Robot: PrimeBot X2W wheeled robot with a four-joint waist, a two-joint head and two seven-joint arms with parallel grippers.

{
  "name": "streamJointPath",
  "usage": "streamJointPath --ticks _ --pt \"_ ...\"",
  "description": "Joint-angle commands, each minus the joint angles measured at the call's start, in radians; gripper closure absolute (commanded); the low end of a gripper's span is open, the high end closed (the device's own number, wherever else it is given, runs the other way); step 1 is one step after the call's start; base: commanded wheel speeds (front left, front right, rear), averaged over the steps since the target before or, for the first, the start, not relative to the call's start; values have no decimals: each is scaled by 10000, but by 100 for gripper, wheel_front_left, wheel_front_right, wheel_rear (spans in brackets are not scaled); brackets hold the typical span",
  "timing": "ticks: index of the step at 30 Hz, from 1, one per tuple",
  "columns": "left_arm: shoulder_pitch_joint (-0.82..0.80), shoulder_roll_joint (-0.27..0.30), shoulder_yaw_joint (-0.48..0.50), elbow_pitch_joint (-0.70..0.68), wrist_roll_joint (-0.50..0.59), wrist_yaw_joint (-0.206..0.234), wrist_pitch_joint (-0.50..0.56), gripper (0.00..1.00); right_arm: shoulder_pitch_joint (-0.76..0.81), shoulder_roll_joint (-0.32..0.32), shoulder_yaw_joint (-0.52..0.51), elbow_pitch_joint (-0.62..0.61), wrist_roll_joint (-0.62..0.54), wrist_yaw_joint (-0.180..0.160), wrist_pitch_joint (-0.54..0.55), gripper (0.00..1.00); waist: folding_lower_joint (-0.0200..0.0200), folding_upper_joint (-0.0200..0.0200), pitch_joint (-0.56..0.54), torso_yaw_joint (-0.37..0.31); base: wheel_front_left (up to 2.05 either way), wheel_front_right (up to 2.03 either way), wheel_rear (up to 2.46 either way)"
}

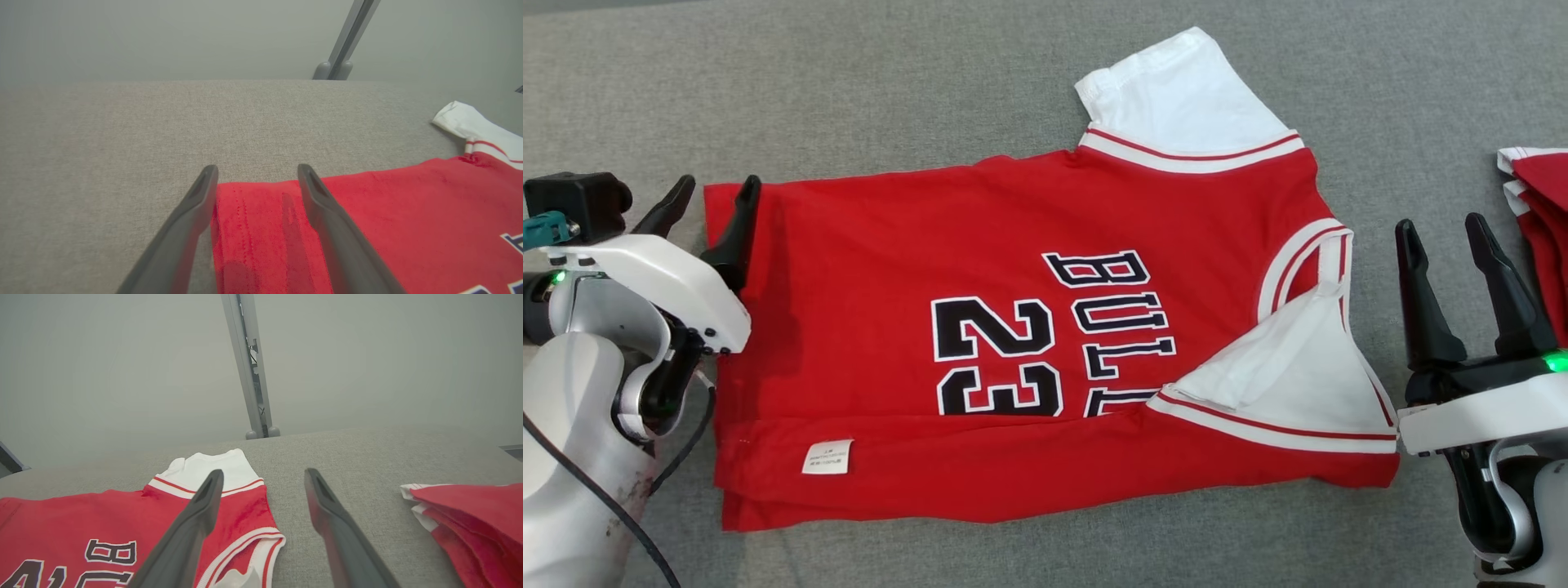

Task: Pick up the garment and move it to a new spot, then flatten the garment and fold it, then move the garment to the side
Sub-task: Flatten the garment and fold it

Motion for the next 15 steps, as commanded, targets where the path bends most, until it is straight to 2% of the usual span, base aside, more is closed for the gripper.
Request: streamJointPath --ticks 1,8,9,10,11,15 --pt "-184 -11 41 170 -88 -65 76 0 -112 -29 -12 28 72 1 -48 0 0 0 150 -148 0 0 0" --pt "-699 -181 -9 1511 -482 -397 604 0 -304 -212 -85 440 227 1 -184 0 0 0 235 -163 0 0 0" --pt "-747 -235 -18 1600 -554 -474 638 22 -350 -282 -79 476 265 1 -164 0 0 0 240 -131 0 0 0" --pt "-771 -292 -26 1666 -609 -541 649 58 -425 -359 -79 470 305 1 -161 0 0 0 258 -98 0 0 0" --pt "-793 -317 -36 1761 -622 -598 644 100 -545 -433 -56 458 373 1 -182 0 0 0 274 -74 0 0 0" --pt "-1035 -430 -109 2014 -592 -740 496 100 -1167 -967 -112 558 568 1 -40 0 0 0 365 96 0 0 0"
